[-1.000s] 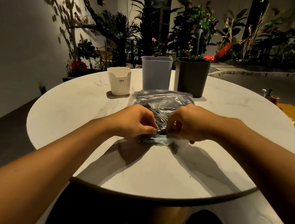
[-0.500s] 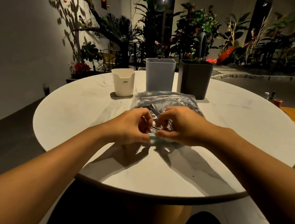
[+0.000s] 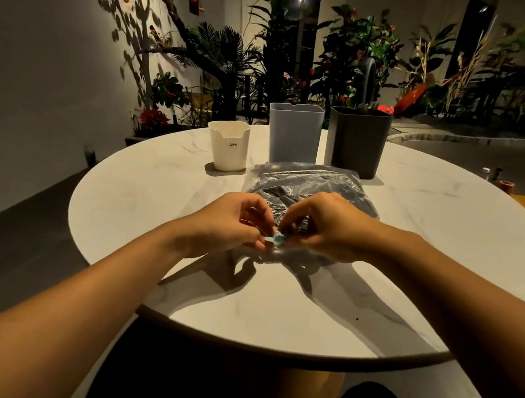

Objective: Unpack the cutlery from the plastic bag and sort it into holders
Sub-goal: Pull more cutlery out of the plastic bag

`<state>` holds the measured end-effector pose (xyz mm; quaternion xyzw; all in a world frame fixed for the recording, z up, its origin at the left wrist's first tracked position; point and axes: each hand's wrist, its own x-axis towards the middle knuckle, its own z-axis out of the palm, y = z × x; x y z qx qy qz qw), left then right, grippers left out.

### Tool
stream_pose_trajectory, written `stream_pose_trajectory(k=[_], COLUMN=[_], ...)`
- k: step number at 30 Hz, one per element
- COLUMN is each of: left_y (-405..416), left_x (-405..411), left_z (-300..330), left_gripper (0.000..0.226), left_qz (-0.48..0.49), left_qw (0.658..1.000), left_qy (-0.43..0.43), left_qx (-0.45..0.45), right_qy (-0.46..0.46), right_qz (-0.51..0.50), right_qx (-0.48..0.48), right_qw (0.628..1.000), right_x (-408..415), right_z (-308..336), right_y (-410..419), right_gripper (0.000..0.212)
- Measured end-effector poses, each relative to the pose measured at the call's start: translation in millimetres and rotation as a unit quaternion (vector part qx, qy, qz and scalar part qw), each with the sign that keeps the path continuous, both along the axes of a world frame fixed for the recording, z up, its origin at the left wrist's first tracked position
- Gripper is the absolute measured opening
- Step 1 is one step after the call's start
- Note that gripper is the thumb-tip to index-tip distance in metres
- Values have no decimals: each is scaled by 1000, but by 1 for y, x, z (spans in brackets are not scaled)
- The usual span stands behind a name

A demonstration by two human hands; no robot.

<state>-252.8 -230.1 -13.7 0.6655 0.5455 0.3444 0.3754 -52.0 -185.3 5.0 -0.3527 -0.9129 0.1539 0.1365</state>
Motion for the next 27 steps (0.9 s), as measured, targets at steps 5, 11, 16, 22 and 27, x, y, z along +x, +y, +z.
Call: stream_pose_trajectory(k=[5, 11, 16, 22, 27], left_y=[-2, -3, -3, -1, -1], left_x=[5, 7, 8, 13, 12], left_z=[-2, -4, -6, -10, -13], left_gripper=[34, 21, 13, 17, 20], left_qz=[-34, -9, 11, 32, 27], left_qw=[995, 993, 994, 996, 997], left_qy=[66, 66, 83, 63, 65], left_qx=[64, 101, 70, 46, 32], right_qy=[9, -24, 2, 2, 12], right_qz=[-9, -15, 4, 36, 53], right_qx=[2, 121, 172, 258, 304], right_qw=[1000, 992, 985, 965, 951], right_x=[1, 2, 3, 4, -1], right_z=[-2, -8, -11, -16, -22], right_y=[2, -2, -3, -3, -5], right_gripper=[29, 31, 27, 26, 27])
